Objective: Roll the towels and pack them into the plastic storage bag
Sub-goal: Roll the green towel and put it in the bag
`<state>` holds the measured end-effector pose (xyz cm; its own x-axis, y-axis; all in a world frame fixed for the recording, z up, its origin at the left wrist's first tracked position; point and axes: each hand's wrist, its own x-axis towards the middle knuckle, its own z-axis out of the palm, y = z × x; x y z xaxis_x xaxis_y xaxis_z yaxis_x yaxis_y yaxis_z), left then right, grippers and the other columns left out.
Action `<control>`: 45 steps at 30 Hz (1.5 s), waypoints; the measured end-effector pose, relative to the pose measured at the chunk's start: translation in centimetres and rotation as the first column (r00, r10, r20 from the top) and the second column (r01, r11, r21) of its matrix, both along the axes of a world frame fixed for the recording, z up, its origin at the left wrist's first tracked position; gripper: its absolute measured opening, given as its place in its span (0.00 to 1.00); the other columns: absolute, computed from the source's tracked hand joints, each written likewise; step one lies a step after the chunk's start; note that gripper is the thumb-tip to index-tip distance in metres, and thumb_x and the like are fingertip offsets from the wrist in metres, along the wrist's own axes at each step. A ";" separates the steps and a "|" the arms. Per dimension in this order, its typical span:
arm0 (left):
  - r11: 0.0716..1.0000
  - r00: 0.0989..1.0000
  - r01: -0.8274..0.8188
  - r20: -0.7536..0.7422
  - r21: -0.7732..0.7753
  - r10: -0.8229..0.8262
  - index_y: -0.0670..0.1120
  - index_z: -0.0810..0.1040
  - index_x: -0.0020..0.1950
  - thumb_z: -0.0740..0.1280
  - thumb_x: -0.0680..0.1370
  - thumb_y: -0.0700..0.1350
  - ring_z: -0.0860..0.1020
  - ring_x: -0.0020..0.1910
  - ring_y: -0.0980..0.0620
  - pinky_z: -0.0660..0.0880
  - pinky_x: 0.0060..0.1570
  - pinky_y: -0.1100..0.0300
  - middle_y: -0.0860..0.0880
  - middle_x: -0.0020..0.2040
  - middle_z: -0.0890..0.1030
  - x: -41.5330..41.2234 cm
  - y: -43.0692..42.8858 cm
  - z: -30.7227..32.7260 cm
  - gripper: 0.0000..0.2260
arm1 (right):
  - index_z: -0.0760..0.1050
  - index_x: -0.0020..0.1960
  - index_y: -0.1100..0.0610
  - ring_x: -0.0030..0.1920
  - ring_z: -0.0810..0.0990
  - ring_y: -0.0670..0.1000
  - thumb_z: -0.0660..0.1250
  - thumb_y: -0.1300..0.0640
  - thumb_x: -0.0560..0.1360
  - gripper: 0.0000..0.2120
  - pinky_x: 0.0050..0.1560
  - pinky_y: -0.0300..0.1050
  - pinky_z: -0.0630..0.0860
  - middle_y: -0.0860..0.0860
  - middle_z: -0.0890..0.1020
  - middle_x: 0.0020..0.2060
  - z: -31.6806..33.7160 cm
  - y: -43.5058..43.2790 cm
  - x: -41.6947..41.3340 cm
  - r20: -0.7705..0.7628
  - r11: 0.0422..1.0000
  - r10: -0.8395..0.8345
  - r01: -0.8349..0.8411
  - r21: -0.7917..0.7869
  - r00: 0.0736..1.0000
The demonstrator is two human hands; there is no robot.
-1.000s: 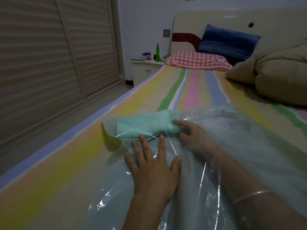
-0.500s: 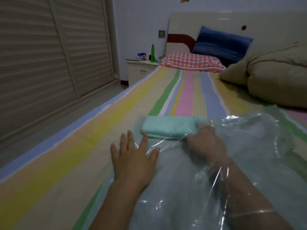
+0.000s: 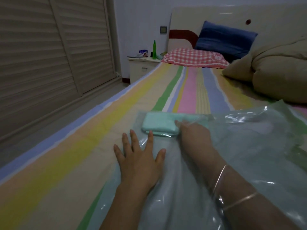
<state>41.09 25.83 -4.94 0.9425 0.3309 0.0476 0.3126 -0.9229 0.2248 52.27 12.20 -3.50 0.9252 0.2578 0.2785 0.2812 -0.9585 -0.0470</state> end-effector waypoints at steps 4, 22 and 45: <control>1.000 1.000 0.000 0.010 -0.022 0.000 0.60 0.38 0.77 0.42 0.78 0.67 0.31 0.75 0.42 0.34 0.71 0.38 0.44 0.77 0.33 0.1 0.0 0.0 0.30 | 0.68 0.69 0.42 0.58 0.78 0.56 0.57 0.51 0.80 0.17 0.54 0.46 0.71 0.50 0.79 0.60 -0.6 0.0 -0.6 0.155 0.991 0.047 -0.066 0.119 0.987; 0.994 0.997 -0.069 0.023 -0.081 0.071 0.58 0.44 0.78 0.43 0.77 0.68 0.35 0.76 0.44 0.37 0.73 0.40 0.44 0.78 0.38 -0.3 0.4 2.0 0.32 | 0.65 0.71 0.51 0.65 0.75 0.59 0.53 0.44 0.80 0.22 0.68 0.59 0.63 0.53 0.77 0.64 -2.3 0.2 0.8 0.102 0.936 0.313 -0.325 0.135 0.944; 0.854 0.910 -0.223 0.213 -0.471 0.355 0.60 0.74 0.65 0.62 0.74 0.47 0.75 0.61 0.48 0.72 0.54 0.55 0.53 0.68 0.70 -0.8 6.6 1.3 0.20 | 0.82 0.49 0.56 0.44 0.81 0.60 0.50 0.54 0.62 0.26 0.34 0.47 0.75 0.58 0.77 0.64 -0.3 7.1 -2.5 0.128 0.822 0.553 -0.513 -0.249 0.823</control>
<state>40.29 32.47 -3.63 0.7676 0.6351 0.0856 0.4118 -0.5912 0.6935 49.78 19.32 -3.83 0.5621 0.7621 0.3213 0.7346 -0.6385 0.2295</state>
